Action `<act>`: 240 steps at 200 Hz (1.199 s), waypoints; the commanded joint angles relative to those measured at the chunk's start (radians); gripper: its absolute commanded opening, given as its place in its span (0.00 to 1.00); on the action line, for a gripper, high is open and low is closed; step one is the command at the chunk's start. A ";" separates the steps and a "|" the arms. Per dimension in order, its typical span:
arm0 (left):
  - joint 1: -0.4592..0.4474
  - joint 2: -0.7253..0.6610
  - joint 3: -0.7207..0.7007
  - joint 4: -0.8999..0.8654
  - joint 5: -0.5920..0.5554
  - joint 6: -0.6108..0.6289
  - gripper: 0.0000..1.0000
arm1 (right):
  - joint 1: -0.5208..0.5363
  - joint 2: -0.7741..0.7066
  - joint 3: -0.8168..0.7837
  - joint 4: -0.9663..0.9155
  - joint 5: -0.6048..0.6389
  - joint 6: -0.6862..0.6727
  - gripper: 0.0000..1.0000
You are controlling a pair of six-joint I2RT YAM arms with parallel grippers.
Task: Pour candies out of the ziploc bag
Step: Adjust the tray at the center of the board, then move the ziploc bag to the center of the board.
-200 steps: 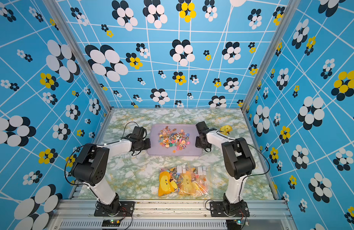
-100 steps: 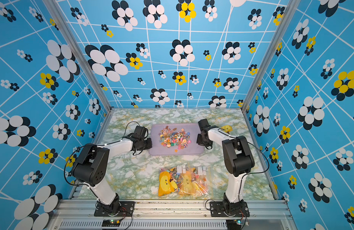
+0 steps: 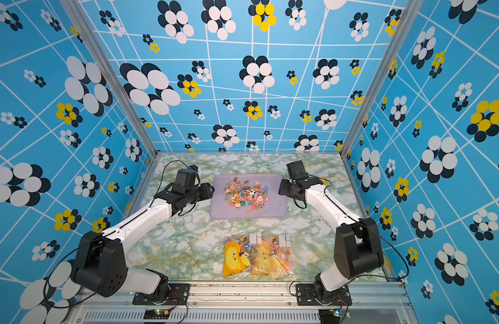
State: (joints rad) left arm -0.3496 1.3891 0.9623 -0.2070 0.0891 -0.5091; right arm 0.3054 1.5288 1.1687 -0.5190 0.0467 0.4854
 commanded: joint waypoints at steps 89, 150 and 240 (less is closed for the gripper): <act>-0.229 -0.304 -0.371 0.022 0.076 -0.193 0.60 | 0.141 -0.323 -0.369 -0.005 -0.202 0.007 0.69; -0.325 -0.313 -0.481 0.094 0.082 -0.277 0.61 | 0.177 -0.401 -0.474 -0.030 -0.181 0.043 0.70; -0.368 -0.282 -0.562 0.196 0.121 -0.328 0.62 | 0.188 -0.454 -0.578 0.021 -0.257 0.099 0.66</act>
State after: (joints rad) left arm -0.7078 1.0851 0.4072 -0.0605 0.1799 -0.8242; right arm 0.4778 1.0977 0.6285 -0.5194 -0.1600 0.5499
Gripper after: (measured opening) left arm 0.623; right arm 0.676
